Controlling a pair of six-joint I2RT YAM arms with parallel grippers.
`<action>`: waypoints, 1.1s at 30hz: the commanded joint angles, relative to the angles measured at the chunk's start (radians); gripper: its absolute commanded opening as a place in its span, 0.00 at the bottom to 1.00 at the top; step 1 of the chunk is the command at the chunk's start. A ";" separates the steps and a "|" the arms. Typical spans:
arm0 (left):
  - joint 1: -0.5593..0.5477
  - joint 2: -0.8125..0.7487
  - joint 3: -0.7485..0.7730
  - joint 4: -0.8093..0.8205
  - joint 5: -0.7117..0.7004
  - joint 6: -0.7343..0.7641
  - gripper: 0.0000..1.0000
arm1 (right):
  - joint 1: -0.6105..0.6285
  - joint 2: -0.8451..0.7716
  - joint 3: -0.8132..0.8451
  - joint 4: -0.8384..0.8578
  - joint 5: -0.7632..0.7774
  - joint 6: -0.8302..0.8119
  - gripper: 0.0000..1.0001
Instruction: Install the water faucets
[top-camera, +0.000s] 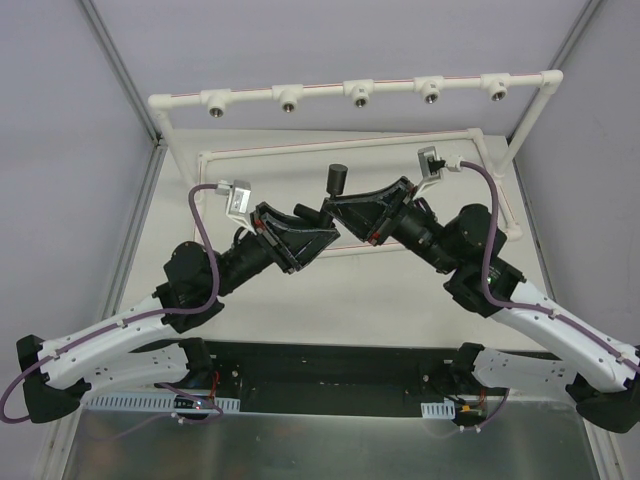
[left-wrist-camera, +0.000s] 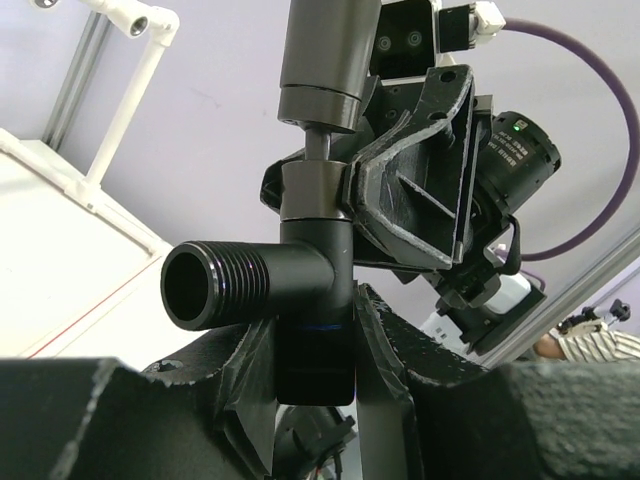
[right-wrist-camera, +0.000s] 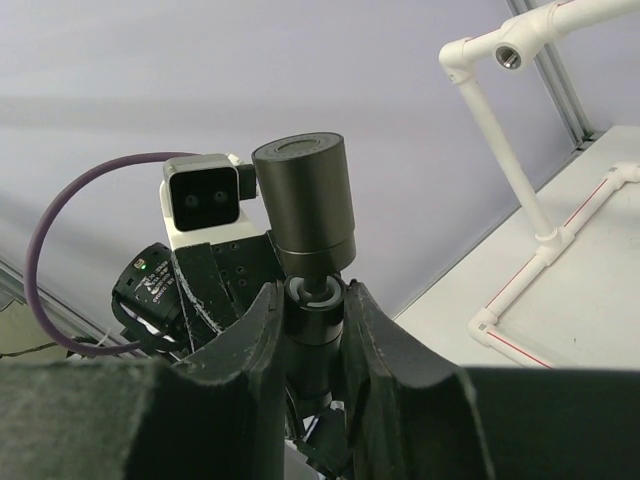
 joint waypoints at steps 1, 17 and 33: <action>0.000 -0.010 0.008 0.032 -0.004 0.107 0.00 | 0.001 -0.015 0.021 0.006 0.047 -0.031 0.00; 0.000 0.106 0.192 -0.262 -0.133 0.607 0.00 | 0.004 0.023 0.044 -0.052 0.277 -0.028 0.00; -0.002 0.223 0.273 -0.325 -0.185 1.095 0.00 | 0.003 0.135 0.221 -0.100 0.445 0.093 0.00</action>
